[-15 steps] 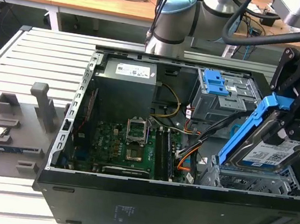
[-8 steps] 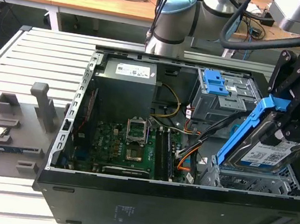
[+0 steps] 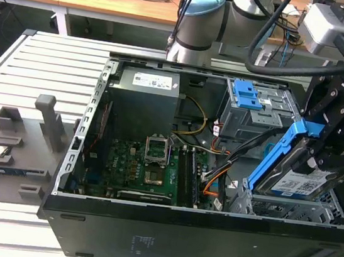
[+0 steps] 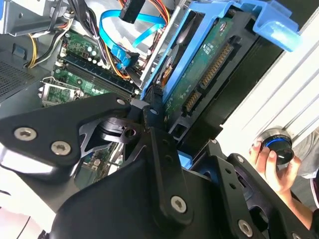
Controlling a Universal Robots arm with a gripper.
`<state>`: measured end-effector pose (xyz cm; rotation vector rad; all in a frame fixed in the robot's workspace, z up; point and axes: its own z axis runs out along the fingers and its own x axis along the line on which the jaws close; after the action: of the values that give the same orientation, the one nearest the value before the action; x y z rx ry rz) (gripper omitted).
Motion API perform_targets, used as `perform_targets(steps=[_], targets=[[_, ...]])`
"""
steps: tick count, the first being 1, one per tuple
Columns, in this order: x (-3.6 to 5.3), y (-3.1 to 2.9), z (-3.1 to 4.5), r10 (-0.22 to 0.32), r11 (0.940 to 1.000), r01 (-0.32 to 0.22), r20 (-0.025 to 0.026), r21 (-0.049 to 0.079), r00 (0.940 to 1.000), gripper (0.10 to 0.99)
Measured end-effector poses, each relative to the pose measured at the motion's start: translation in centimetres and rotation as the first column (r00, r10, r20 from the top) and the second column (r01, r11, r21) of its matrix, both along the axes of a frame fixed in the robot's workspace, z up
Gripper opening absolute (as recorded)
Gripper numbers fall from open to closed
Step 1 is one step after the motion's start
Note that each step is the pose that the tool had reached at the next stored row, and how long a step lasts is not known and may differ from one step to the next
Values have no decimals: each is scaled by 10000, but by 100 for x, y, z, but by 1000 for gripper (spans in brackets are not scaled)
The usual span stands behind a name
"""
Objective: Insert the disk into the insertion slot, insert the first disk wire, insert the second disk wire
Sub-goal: 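Insert the disk into the insertion slot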
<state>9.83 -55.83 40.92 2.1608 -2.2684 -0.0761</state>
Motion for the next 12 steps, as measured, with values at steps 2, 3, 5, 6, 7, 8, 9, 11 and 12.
perform_targets(steps=[2, 3, 5, 6, 7, 8, 9, 11, 12], targets=[[0, 0, -58, 0, 10000, 0, 1, -1, 10000, 361], [0, 0, -85, 0, 10000, 0, 0, -1, 10000, 361], [0, 0, -116, 0, 10000, 0, 0, -1, 10000, 361], [0, 0, -156, 0, 10000, 0, 0, 0, 10000, 361], [0, 0, -189, 0, 10000, 0, 0, 0, 10000, 361], [0, 0, -223, 0, 10000, 0, 0, -1, 10000, 361], [0, 0, -256, 0, 10000, 0, 0, -1, 10000, 361], [0, 0, -301, 0, 10000, 0, 0, -1, 10000, 361], [0, 0, -317, 0, 10000, 0, 0, 0, 10000, 361]])
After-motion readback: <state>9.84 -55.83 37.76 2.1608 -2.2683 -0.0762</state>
